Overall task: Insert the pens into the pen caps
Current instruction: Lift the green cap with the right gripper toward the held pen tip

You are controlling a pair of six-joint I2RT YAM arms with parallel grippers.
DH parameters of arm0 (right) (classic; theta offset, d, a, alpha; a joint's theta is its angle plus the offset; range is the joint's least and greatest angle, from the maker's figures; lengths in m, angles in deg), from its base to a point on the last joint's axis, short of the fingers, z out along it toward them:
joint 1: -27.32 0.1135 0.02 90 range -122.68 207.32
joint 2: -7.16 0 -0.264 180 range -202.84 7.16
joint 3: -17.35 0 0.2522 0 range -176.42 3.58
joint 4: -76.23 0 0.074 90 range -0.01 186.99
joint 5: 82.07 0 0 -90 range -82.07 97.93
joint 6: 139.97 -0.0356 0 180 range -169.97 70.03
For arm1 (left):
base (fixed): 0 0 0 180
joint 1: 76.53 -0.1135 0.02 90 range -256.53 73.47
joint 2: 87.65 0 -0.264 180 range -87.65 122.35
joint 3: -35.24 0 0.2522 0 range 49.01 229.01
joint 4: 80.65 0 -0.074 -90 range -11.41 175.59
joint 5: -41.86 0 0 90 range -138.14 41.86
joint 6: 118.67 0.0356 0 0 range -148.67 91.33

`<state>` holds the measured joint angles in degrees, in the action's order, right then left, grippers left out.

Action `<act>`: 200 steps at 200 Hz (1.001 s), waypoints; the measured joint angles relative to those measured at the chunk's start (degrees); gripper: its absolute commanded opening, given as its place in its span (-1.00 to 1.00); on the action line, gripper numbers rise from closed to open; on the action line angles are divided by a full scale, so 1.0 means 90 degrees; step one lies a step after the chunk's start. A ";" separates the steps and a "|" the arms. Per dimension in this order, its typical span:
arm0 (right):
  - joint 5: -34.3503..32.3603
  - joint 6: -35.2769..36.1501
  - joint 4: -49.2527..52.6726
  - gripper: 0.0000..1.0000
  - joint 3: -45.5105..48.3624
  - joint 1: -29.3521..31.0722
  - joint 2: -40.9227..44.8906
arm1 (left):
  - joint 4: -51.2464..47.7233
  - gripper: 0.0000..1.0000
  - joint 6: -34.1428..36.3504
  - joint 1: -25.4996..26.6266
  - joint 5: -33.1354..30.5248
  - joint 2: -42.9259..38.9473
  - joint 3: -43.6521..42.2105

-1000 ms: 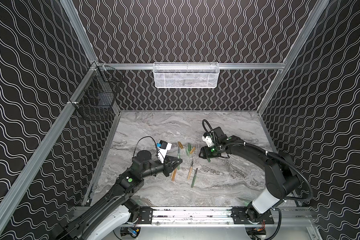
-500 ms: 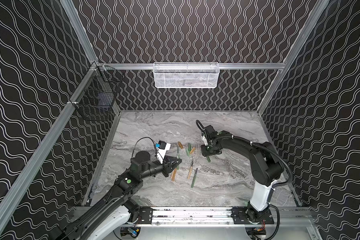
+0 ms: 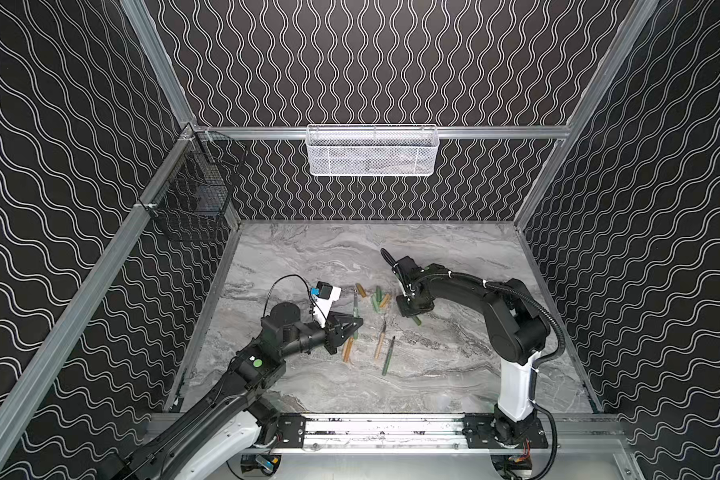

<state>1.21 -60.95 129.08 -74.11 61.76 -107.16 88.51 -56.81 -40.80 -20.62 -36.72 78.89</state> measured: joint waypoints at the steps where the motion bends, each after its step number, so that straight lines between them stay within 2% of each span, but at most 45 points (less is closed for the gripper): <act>1: 0.0000 0.0000 0.0002 -0.57 0.0000 0.0002 0.0000 | 0.0000 -1.00 0.0000 0.0000 0.0000 0.0000 0.0000; 39: -0.0027 0.0000 0.0002 -0.65 0.0027 0.0000 0.0058 | -0.0002 -1.00 0.0000 0.0000 -0.0002 -0.0024 0.0000; 105: 0.0083 0.0002 -0.0015 -0.65 0.0209 -0.0007 0.0542 | -0.0002 -1.00 0.0000 0.0000 0.0000 0.0046 0.0002; 200: 0.1202 0.0141 -0.0891 -0.64 0.0340 -0.0012 0.2067 | 0.0051 -1.00 -0.0010 0.0002 0.0085 0.0420 0.0002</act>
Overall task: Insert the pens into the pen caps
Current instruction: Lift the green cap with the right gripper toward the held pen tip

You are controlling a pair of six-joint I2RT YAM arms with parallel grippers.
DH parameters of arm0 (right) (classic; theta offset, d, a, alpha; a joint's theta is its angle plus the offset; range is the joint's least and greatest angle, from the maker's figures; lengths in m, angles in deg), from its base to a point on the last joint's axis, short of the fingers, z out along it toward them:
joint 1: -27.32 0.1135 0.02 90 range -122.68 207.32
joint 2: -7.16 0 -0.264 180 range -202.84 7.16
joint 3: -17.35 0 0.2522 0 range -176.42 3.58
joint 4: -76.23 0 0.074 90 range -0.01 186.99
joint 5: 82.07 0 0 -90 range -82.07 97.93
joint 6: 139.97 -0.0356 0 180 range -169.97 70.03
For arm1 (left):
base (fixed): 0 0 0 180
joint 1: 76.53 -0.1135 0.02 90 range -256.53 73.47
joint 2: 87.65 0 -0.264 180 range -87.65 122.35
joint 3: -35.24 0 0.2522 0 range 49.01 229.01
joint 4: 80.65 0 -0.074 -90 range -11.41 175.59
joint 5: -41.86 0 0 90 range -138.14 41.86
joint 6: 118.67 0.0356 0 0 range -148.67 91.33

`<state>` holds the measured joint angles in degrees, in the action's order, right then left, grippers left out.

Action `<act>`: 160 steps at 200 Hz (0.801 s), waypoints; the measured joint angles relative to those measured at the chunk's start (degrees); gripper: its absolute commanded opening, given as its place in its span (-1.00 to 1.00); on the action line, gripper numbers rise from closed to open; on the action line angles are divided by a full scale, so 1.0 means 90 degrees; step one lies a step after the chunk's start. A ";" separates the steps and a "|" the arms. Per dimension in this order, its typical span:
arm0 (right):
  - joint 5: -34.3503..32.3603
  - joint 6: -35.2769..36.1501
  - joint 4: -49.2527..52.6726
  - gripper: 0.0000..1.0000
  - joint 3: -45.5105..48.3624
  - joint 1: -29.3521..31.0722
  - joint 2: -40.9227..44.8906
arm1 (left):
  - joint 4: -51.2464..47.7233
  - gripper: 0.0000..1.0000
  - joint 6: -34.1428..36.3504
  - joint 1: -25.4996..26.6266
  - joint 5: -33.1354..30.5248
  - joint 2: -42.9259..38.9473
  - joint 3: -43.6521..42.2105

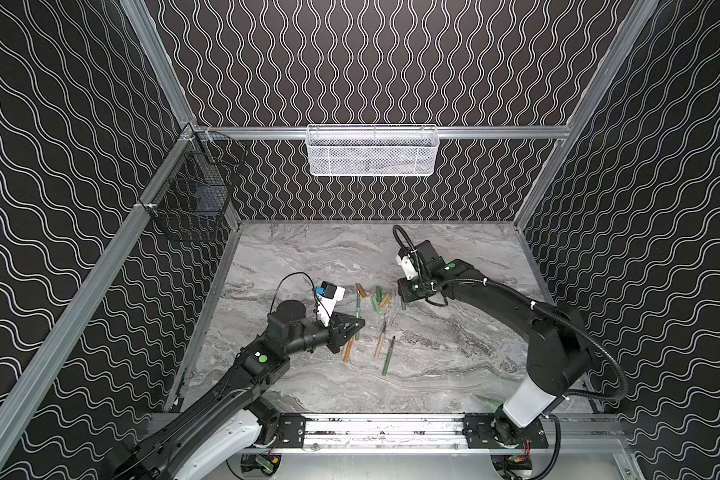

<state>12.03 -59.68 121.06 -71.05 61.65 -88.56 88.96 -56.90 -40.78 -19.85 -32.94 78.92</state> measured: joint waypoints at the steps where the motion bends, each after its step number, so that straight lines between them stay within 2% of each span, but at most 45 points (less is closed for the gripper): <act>1: 0.0012 0.0002 -0.0012 -0.65 0.0000 0.0000 0.0024 | 0.0000 -1.00 0.0000 0.0000 0.0002 0.0002 0.0000; 94: 0.0308 0.0034 -0.0267 -0.66 -0.0010 -0.0002 0.0505 | 0.0109 -1.00 -0.0012 0.0015 0.0015 0.0087 -0.0075; 160: 0.0996 -0.0017 -0.0313 -0.65 -0.0391 -0.0017 0.1056 | 0.0301 -1.00 -0.0015 0.0253 0.0039 0.0580 -0.0129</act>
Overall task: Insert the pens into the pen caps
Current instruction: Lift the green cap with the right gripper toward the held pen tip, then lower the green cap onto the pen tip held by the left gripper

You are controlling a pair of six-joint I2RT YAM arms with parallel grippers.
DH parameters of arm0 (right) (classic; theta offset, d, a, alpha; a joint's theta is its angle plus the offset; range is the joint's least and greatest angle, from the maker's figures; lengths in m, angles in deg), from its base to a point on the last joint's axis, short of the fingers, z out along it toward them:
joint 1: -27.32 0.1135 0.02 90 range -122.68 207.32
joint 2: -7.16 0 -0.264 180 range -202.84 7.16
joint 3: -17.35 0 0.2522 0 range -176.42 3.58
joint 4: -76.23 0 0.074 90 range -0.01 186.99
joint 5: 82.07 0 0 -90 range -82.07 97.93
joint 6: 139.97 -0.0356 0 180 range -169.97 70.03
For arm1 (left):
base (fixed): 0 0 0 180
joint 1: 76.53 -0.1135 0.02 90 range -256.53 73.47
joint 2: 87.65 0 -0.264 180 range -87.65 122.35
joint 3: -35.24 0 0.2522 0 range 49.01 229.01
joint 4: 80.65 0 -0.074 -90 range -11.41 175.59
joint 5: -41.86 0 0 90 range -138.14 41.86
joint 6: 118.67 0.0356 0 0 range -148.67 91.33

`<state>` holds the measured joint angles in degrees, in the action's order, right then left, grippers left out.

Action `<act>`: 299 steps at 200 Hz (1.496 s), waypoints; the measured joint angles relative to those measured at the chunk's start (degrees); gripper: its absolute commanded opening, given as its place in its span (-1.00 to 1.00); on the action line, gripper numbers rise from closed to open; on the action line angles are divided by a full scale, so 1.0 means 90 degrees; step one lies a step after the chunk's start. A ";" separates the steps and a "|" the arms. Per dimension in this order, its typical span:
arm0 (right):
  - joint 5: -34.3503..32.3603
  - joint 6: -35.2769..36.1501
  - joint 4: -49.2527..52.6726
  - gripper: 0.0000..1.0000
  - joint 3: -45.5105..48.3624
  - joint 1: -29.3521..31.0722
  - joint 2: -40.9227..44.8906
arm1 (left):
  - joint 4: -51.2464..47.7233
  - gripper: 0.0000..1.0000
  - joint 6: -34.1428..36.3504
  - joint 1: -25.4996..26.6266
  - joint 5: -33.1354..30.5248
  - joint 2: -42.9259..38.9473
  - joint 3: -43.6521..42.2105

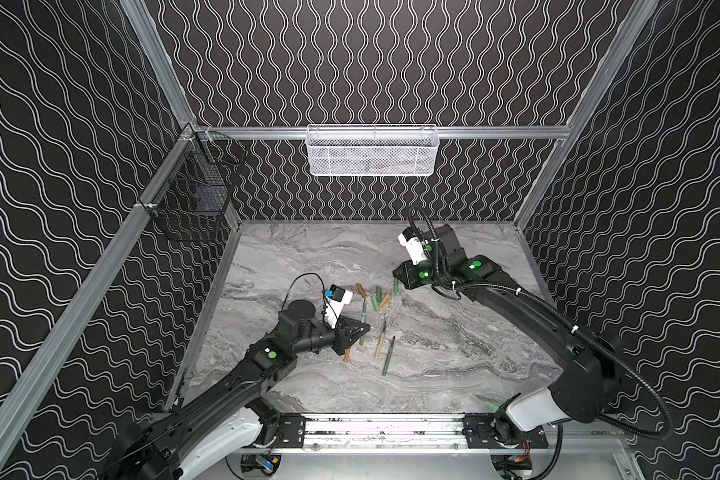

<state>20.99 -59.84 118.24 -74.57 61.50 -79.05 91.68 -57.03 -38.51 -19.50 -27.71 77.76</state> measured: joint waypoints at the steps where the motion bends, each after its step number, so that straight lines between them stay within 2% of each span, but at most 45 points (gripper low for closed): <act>1: 0.0012 -0.0005 -0.0002 -0.65 -0.0005 0.0000 0.0007 | 0.0005 -1.00 0.0000 0.0002 0.0002 0.0002 0.0000; 85: 0.1581 -0.0357 -0.0699 -0.64 -0.0107 0.0000 0.0554 | 0.0457 -1.00 0.0024 0.0124 0.0095 0.0318 -0.0032; 150: 0.2463 -0.0641 -0.1207 -0.64 0.0058 0.0029 0.0600 | 0.0505 -1.00 0.0049 0.0151 0.0160 0.0265 -0.0039; 202: 0.2824 -0.0668 -0.1372 -0.64 0.0097 0.0121 0.0593 | 0.0481 -1.00 0.0192 0.0180 0.0015 0.0228 -0.0032; 299: 0.2895 -0.0663 -0.1360 -0.64 0.0146 0.0250 0.0551 | 0.0461 -1.00 0.0357 0.0182 -0.0172 0.0117 0.0017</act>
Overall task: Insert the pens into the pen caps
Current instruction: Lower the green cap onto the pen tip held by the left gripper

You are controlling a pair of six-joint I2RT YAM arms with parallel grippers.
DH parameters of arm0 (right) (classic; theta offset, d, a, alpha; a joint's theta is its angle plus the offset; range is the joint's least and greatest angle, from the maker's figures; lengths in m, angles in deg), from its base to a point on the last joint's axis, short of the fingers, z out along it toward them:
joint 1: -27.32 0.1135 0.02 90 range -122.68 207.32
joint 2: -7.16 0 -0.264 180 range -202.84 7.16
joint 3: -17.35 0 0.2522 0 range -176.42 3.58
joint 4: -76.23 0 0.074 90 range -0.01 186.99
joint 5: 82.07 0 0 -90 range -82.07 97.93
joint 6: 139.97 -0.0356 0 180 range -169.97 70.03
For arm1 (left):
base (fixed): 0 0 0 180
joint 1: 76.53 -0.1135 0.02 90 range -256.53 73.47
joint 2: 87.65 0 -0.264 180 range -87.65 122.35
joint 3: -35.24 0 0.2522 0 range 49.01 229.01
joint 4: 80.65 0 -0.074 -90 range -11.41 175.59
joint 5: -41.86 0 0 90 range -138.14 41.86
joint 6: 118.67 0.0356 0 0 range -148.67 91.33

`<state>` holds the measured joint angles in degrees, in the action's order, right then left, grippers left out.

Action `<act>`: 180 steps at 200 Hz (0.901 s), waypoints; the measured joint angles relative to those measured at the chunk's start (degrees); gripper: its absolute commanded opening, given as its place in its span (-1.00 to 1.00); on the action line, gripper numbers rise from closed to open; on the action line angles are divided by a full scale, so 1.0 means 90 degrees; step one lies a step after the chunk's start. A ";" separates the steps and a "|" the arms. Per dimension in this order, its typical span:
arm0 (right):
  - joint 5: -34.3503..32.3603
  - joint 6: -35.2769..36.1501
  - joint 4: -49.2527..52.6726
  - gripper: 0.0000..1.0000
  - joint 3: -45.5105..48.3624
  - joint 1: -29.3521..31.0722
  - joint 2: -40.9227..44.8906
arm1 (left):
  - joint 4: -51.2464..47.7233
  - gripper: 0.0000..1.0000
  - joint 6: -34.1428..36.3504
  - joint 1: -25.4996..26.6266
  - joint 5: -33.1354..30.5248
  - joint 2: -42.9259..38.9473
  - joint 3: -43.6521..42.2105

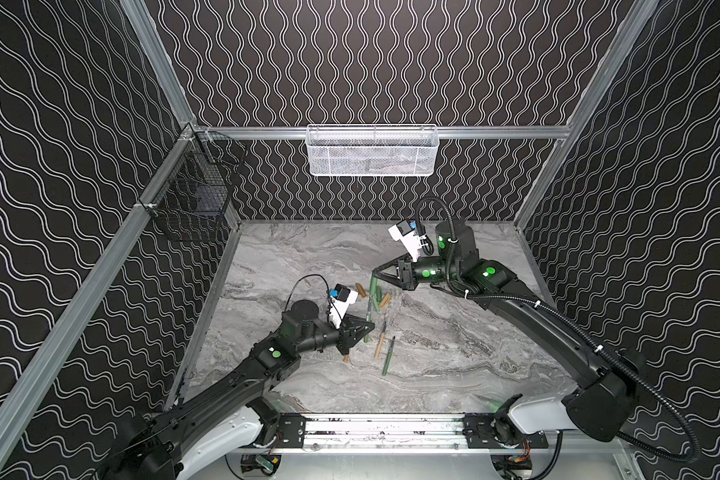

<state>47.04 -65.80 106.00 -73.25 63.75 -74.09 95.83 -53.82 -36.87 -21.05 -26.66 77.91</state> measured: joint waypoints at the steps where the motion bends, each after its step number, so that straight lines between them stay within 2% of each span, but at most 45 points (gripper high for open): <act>1: -0.0002 0.0000 0.0000 -0.64 0.0000 0.0000 0.0000 | 0.0000 -1.00 0.0000 0.0000 -0.0002 -0.0002 0.0000; 180: -0.0056 0.0155 0.0151 -0.63 -0.0010 0.0204 -0.0204 | -0.0007 -1.00 0.0022 0.0000 -0.0170 -0.0296 0.0000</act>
<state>46.54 -64.40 107.36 -73.34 65.59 -75.93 95.76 -53.62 -36.87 -22.58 -29.33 77.91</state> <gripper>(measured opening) 0.186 0.112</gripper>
